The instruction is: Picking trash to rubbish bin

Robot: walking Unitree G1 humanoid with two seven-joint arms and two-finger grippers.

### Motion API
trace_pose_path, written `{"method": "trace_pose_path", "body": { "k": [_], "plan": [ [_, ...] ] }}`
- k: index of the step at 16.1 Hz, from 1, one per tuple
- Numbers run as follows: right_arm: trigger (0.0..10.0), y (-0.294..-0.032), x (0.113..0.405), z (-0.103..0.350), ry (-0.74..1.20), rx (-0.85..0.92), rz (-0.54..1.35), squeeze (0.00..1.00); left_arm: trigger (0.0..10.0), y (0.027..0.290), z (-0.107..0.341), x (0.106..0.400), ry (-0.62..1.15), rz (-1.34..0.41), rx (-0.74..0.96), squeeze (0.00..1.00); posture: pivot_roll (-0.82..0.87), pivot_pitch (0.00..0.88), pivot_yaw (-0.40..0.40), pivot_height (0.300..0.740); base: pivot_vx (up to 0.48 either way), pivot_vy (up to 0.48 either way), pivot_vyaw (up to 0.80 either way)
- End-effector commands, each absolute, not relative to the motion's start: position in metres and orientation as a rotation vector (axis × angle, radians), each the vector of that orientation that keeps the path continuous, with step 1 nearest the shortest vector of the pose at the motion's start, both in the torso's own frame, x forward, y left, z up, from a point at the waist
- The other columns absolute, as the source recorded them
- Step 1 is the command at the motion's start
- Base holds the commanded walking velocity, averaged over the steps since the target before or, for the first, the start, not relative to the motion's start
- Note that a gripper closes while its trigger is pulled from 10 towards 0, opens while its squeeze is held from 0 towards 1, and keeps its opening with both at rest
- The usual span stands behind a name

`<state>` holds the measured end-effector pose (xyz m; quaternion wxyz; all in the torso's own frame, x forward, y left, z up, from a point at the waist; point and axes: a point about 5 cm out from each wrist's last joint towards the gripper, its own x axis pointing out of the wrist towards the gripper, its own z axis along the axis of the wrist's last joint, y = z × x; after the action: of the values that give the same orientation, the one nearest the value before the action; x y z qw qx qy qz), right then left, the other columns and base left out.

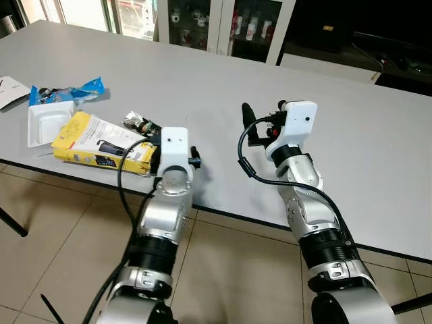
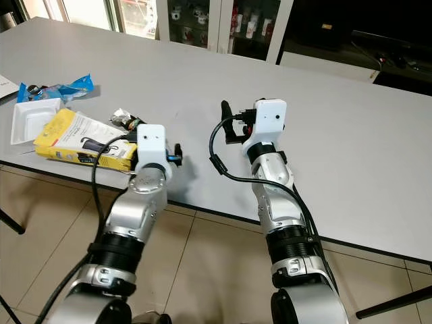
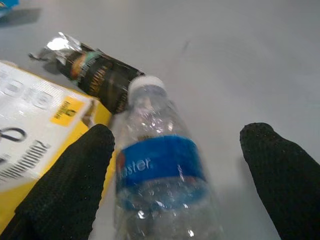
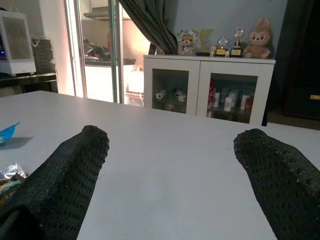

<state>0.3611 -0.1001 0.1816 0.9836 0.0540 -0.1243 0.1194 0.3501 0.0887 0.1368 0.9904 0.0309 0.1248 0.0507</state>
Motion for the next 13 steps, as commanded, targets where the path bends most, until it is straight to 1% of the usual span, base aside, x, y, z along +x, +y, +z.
{"method": "trace_pose_path", "body": {
  "k": [1,3,5,8,9,10,13],
  "plan": [
    [10.0,-0.101,0.362,0.183,-0.247,0.111,0.248,0.0,10.0,0.079,0.137,0.346,0.258,0.087,0.063,0.0,-0.03,0.039,-0.101,0.74,0.0,0.0,0.0],
    [10.0,-0.101,0.362,0.183,-0.246,0.11,0.252,0.0,10.0,0.075,0.134,0.344,0.281,0.084,0.041,0.0,-0.03,0.039,-0.102,0.74,0.0,0.0,0.0],
    [10.0,-0.101,0.362,0.183,-0.246,0.107,0.257,0.0,10.0,0.073,0.132,0.34,0.309,0.127,-0.04,0.0,-0.03,0.038,-0.102,0.74,0.0,0.0,0.0],
    [10.0,-0.099,0.361,0.183,-0.246,0.104,0.271,0.0,10.0,0.081,0.138,0.34,0.263,0.202,-0.065,0.0,-0.03,0.035,-0.101,0.74,0.0,0.0,0.0],
    [10.0,-0.099,0.361,0.183,-0.246,0.103,0.277,0.0,10.0,0.087,0.14,0.34,0.254,0.246,-0.082,0.0,-0.03,0.035,-0.105,0.74,0.0,0.0,0.0],
    [10.0,-0.098,0.361,0.183,-0.245,0.102,0.28,0.0,10.0,0.09,0.139,0.34,0.266,0.261,-0.094,0.0,-0.03,0.036,-0.108,0.74,0.0,0.0,0.0],
    [10.0,-0.097,0.361,0.184,-0.247,0.099,0.287,0.0,10.0,0.085,0.128,0.337,0.351,0.247,-0.154,0.0,-0.03,0.036,-0.109,0.74,0.0,0.0,0.0]
  ]
}}
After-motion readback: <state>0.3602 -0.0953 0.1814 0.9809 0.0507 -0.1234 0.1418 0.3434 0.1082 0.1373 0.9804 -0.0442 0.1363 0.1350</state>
